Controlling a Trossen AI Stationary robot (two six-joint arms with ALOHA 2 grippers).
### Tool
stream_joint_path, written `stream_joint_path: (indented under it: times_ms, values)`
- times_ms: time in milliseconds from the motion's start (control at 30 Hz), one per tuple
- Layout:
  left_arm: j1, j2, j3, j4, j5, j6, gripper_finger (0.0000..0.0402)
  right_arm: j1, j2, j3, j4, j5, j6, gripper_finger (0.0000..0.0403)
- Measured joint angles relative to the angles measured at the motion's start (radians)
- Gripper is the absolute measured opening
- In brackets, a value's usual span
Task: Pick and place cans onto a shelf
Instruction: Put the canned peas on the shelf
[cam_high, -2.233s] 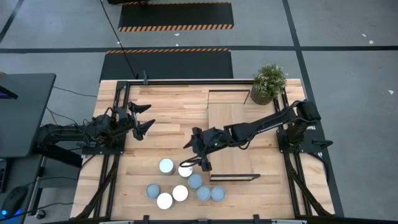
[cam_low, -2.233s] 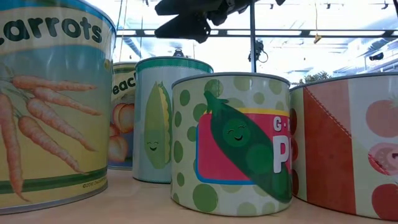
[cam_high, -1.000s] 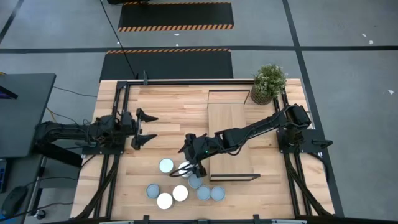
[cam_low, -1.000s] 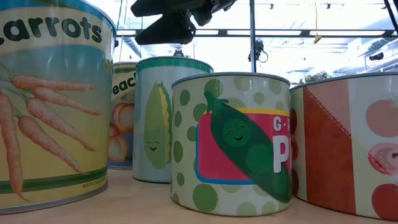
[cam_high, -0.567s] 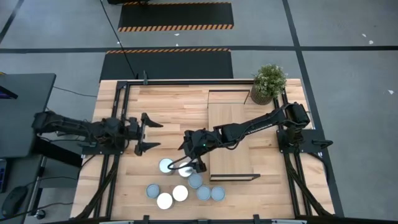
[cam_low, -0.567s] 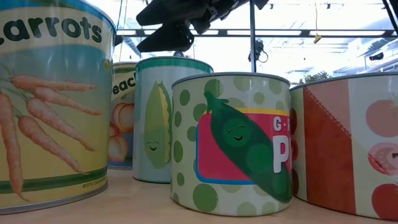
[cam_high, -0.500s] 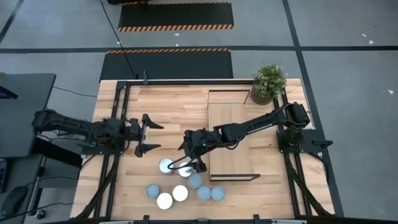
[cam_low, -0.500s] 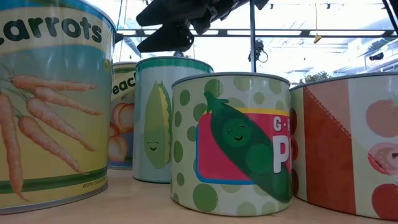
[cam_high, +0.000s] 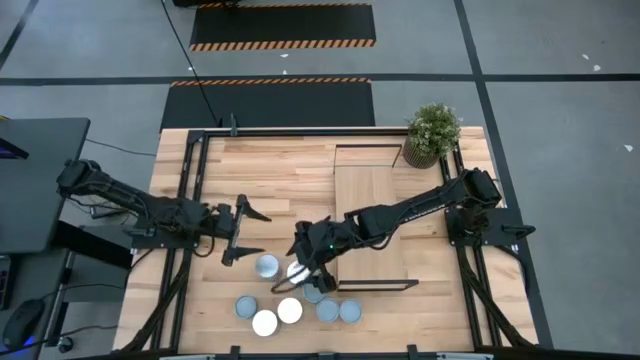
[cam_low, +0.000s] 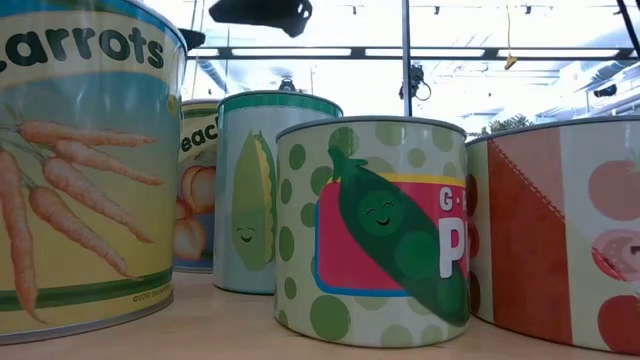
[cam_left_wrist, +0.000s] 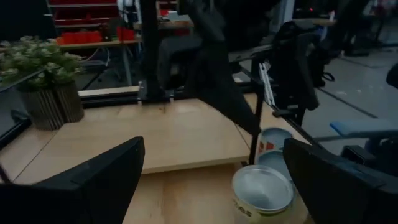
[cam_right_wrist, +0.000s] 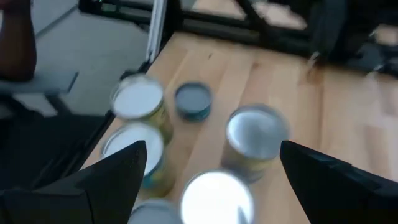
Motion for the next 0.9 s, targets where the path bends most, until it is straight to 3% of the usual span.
stream_joint_path:
  times_ms: [267, 633, 900]
  values:
    - [-0.113, 0.168, 0.161, -0.169, -0.154, -0.04, 0.0389, 0.011, -0.008, 0.0, -0.155, 0.167, 0.03, 0.0378]
    - [-0.201, 0.355, 0.546, -0.937, -0.155, -0.343, 0.0389, 0.011, -0.022, 0.0, -0.214, 0.255, 0.027, 0.0378]
    - [-0.26, 0.42, 0.601, -1.177, -0.154, -0.605, 0.0389, 0.007, -0.032, 0.0, -0.219, 0.27, 0.011, 0.0378]
